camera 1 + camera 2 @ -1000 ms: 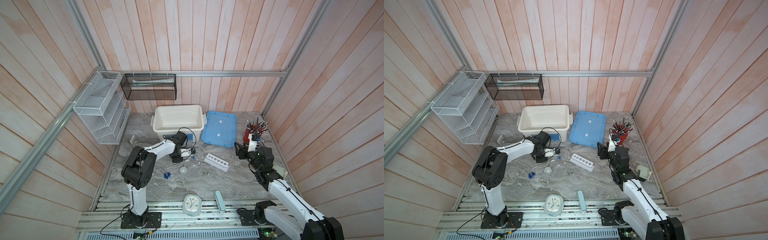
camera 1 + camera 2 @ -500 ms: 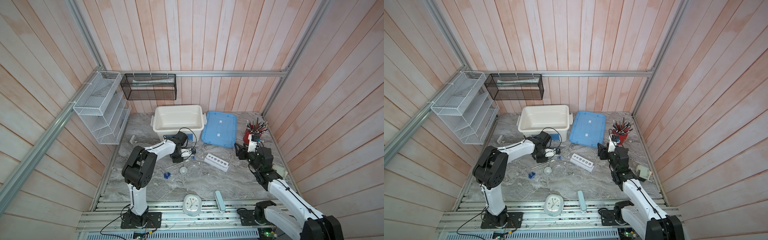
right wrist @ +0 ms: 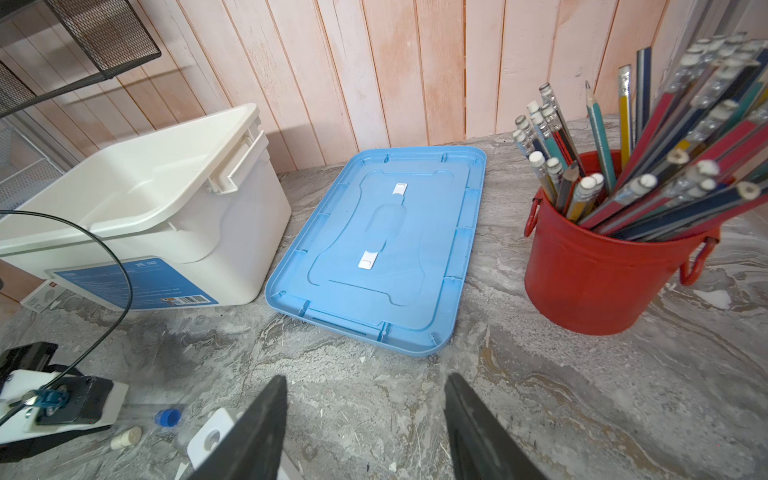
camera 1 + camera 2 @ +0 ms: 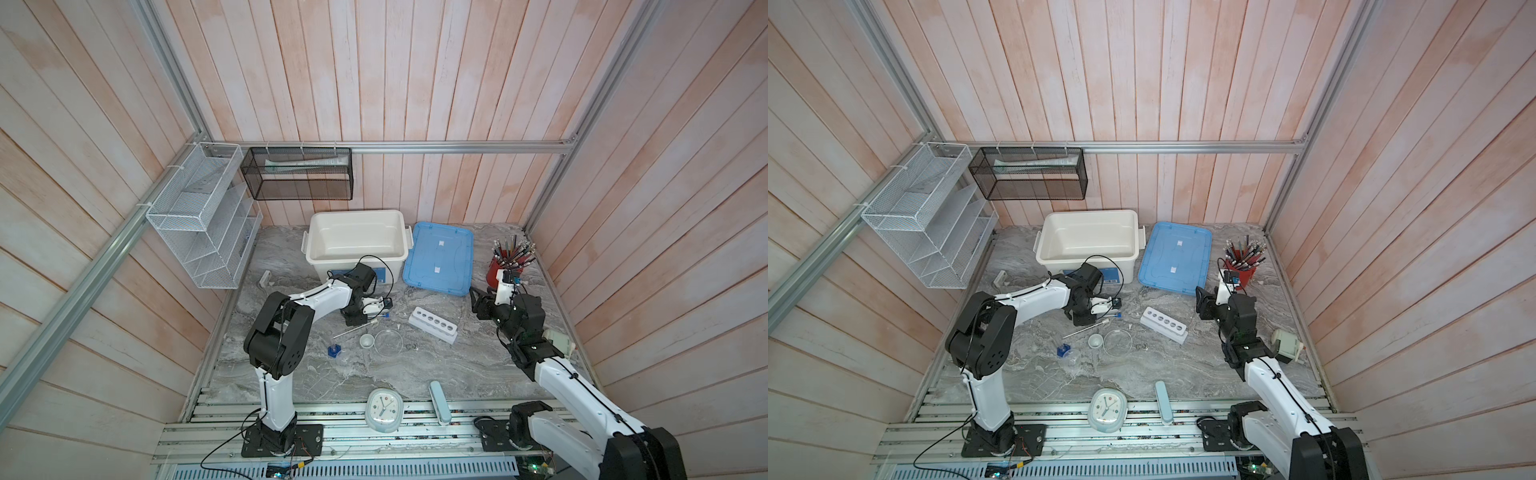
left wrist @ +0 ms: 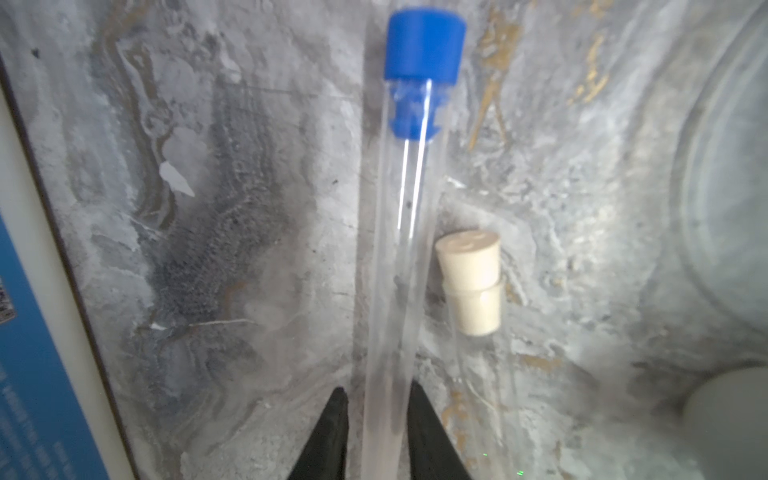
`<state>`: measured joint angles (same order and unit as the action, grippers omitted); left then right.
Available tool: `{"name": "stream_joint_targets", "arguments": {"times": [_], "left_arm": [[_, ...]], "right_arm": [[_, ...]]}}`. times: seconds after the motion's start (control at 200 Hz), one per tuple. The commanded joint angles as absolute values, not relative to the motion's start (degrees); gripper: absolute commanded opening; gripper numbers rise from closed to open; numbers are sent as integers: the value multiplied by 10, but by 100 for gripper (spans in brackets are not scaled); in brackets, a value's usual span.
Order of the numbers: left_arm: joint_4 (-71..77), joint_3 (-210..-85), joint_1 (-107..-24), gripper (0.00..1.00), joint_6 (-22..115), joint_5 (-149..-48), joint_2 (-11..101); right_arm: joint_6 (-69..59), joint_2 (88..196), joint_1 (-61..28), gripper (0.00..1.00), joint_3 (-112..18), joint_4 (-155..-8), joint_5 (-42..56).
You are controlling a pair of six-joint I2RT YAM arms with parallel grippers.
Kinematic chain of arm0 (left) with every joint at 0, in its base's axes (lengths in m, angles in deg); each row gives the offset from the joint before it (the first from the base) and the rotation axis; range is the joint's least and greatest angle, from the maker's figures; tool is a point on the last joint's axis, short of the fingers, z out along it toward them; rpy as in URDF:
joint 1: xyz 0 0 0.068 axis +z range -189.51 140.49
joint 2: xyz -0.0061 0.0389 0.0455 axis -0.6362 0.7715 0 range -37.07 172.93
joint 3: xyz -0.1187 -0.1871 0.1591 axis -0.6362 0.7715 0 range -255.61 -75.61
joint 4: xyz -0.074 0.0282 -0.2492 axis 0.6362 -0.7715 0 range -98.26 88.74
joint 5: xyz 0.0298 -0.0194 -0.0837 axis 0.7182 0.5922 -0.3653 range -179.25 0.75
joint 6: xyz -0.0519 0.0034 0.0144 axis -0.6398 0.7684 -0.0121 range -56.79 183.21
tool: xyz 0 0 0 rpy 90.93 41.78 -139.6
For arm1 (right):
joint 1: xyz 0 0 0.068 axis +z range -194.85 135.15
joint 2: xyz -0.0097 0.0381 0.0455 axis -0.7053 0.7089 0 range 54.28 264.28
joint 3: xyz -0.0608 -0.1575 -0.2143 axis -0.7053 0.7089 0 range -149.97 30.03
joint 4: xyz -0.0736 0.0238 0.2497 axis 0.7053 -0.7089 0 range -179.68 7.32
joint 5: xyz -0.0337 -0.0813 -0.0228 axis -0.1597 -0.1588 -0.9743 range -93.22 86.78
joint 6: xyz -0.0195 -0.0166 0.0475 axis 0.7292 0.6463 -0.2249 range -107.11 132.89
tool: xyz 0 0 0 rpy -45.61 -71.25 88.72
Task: Organize the chemistry lab equipment
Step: 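Lower the left gripper and close it on the blue-capped test tube, then lift the tube with the left gripper while the right gripper reaches toward it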
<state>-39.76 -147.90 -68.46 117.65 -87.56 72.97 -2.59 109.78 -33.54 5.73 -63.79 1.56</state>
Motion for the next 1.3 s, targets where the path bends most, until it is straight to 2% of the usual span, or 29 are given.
{"name": "stream_joint_targets", "arguments": {"times": [0.0, 0.415, 0.51, 0.675, 0.8, 1.03, 1.19, 1.295], "left_arm": [[-391, -1459, -689, 24, 1179, -897, 764], [-360, -1452, -689, 22, 1160, -893, 742], [-349, -1453, -689, 22, 1152, -894, 722], [-343, -1447, -688, 15, 1141, -893, 684], [-318, -1424, -687, 16, 1122, -903, 635], [-243, -1367, -687, 16, 1076, -959, 531], [-179, -1332, -685, 16, 1016, -1018, 453], [-97, -1290, -678, 16, 940, -1094, 395]], "right_arm": [[-34, 1103, -340, 61, 63, -625, 7], [-41, 1099, -342, 61, 60, -637, 2], [-47, 1090, -342, 61, 59, -643, 1], [-60, 1070, -342, 61, 53, -669, 1], [-73, 1048, -342, 61, 52, -687, 0], [-109, 1020, -341, 61, 31, -727, 30], [-111, 970, -337, 65, 19, -731, 106], [-100, 933, -325, 68, -3, -734, 150]]}}
